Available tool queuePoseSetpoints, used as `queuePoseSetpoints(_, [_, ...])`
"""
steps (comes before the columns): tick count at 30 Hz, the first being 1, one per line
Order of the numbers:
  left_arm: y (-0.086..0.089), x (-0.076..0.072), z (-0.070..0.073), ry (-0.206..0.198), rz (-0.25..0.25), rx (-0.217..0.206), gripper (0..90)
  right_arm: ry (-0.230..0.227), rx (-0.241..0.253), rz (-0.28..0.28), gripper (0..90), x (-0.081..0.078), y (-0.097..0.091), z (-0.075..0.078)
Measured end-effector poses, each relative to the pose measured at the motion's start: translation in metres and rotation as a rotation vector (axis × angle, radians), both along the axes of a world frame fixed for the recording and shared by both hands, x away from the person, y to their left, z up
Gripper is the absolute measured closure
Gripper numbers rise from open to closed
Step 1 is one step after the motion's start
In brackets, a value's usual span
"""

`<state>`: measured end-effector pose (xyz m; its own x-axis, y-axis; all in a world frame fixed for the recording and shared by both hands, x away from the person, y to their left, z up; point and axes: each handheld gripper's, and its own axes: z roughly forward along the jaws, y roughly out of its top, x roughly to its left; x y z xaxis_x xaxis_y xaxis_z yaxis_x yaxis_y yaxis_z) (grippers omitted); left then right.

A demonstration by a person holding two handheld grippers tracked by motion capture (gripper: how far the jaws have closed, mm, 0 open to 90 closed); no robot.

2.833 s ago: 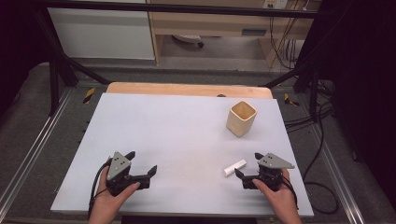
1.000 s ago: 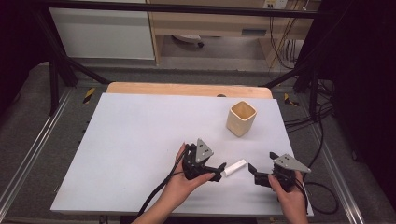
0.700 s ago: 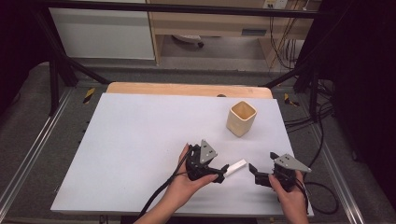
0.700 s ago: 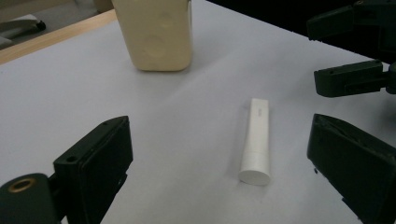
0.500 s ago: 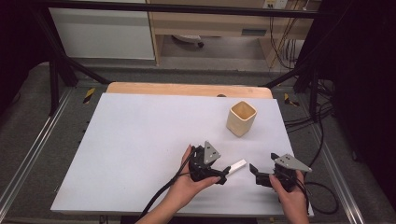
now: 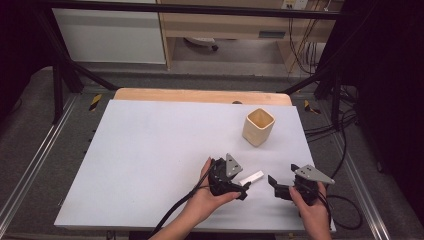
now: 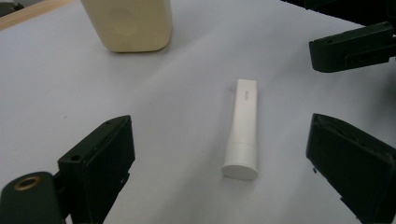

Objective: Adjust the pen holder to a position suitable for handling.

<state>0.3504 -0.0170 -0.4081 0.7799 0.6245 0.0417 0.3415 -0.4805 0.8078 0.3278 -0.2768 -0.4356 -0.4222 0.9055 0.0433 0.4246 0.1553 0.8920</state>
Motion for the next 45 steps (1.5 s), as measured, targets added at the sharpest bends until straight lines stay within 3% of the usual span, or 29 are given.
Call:
queuePoseSetpoints(26, [-0.011,-0.001,-0.005,0.006,-0.027,0.048,8.7,0.013,0.008,0.000,4.6,0.000,0.003,-0.001])
queuePoseSetpoints(37, [-0.030,-0.004,-0.012,-0.032,-0.054,0.138,8.4,0.018,0.013,0.002,4.4,0.000,0.003,-0.001])
queuePoseSetpoints(45, [-0.036,-0.003,-0.016,-0.018,-0.057,0.148,8.5,0.019,0.013,0.004,4.4,0.000,0.003,-0.001])
